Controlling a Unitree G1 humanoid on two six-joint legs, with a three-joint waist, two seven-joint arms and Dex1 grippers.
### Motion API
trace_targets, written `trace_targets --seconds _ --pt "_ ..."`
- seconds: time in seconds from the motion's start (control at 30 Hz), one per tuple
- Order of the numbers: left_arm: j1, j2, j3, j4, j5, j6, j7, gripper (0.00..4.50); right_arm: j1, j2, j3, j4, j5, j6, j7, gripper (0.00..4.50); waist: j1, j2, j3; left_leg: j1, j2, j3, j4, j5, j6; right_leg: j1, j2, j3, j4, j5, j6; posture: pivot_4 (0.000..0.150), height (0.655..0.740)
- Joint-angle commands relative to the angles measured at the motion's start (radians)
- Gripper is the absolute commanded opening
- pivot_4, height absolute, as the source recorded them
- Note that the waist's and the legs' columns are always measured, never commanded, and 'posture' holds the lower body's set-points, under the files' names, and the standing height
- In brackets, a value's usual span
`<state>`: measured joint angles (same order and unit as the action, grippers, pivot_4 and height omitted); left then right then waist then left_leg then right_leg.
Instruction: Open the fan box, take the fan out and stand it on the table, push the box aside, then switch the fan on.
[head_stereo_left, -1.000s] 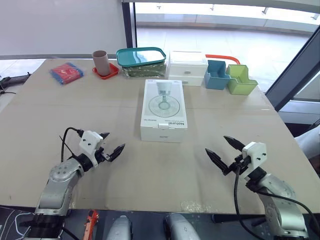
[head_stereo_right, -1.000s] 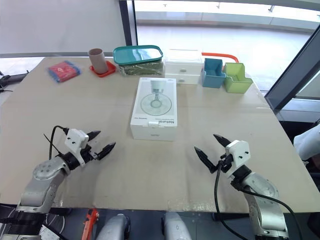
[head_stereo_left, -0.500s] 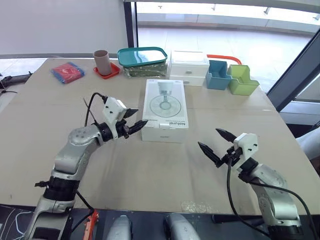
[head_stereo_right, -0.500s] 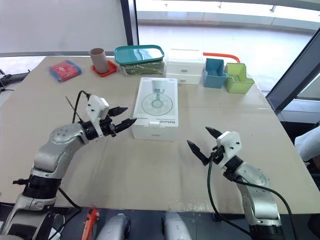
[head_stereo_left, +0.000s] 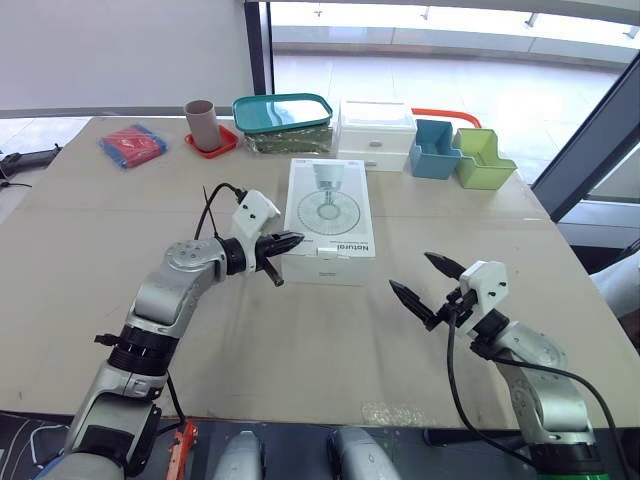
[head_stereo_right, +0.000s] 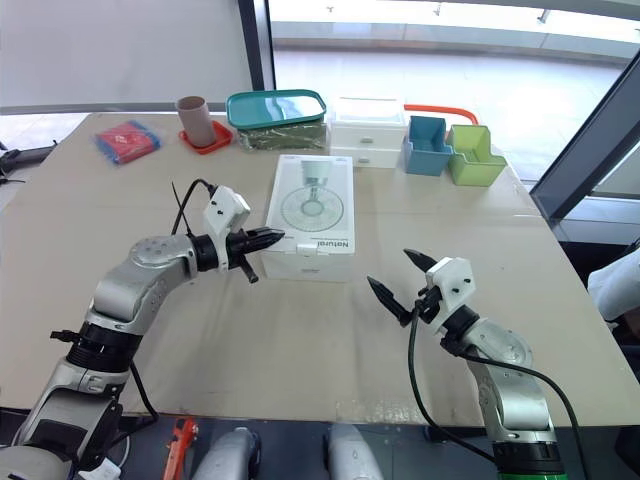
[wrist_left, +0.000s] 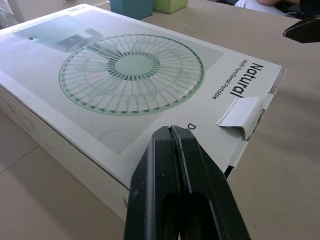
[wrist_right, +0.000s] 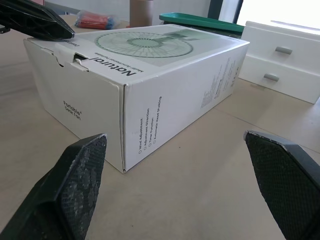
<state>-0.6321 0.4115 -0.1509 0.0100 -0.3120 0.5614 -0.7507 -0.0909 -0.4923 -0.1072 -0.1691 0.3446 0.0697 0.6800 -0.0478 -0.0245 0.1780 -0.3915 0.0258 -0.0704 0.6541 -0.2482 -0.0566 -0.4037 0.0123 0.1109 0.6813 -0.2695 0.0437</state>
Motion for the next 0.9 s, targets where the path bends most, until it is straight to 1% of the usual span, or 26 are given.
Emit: trace_targets --seconds 0.03,0.17,0.27,0.37,0.43,0.53,0.9 --pt "-0.009 0.007 -0.018 -0.016 0.008 0.029 -0.016 0.04 -0.086 -0.048 0.048 -0.097 -0.023 0.051 0.029 4.50 0.000 0.000 0.000 0.000 0.000 0.000 0.000 0.000 0.000 0.000 0.000 0.000 0.000 0.000 0.000 0.150 0.7400" --pt "-0.023 0.000 -0.018 0.000 0.010 0.034 -0.018 0.04 -0.226 -0.072 0.118 -0.083 -0.070 0.123 0.037 4.50 0.000 0.000 0.000 0.000 0.000 0.000 0.001 0.000 0.000 0.000 0.000 0.000 0.000 0.000 0.000 0.150 0.7400" --pt "-0.027 -0.004 -0.017 0.012 0.012 0.035 -0.020 0.04 -0.304 -0.097 0.180 -0.053 -0.124 0.125 0.079 4.50 0.000 0.000 0.000 0.000 0.000 0.000 0.001 0.000 0.000 0.000 0.000 0.000 0.000 0.000 0.000 0.150 0.7400" --pt "-0.029 -0.009 -0.019 0.020 0.016 0.035 -0.020 0.04 -0.362 -0.074 0.201 -0.015 -0.133 0.145 0.072 4.50 0.000 0.000 0.000 0.000 0.000 0.000 0.001 0.000 0.000 0.000 0.000 0.000 0.000 0.000 0.000 0.150 0.7400" --pt "-0.028 -0.018 -0.026 0.025 0.019 0.039 -0.014 0.04 -0.403 -0.069 0.243 0.039 -0.169 0.130 0.092 4.50 0.001 0.000 0.000 0.000 0.000 -0.001 0.001 0.000 0.000 0.000 0.000 -0.001 0.000 0.000 0.000 0.150 0.7400" --pt "-0.024 -0.028 -0.031 0.016 0.018 0.052 -0.005 0.04 -0.426 -0.075 0.279 0.072 -0.208 0.108 0.114 4.50 0.001 0.000 0.000 0.000 0.000 0.000 0.001 0.000 0.000 0.000 -0.001 -0.001 0.000 0.000 0.000 0.150 0.7400" --pt "-0.007 -0.045 -0.031 -0.003 0.022 0.067 0.008 0.04 -0.513 -0.027 0.303 0.147 -0.260 0.099 0.106 4.50 0.001 0.000 0.000 0.000 -0.001 -0.001 0.001 0.000 0.000 0.000 -0.001 -0.001 0.000 0.001 0.000 0.150 0.7400"
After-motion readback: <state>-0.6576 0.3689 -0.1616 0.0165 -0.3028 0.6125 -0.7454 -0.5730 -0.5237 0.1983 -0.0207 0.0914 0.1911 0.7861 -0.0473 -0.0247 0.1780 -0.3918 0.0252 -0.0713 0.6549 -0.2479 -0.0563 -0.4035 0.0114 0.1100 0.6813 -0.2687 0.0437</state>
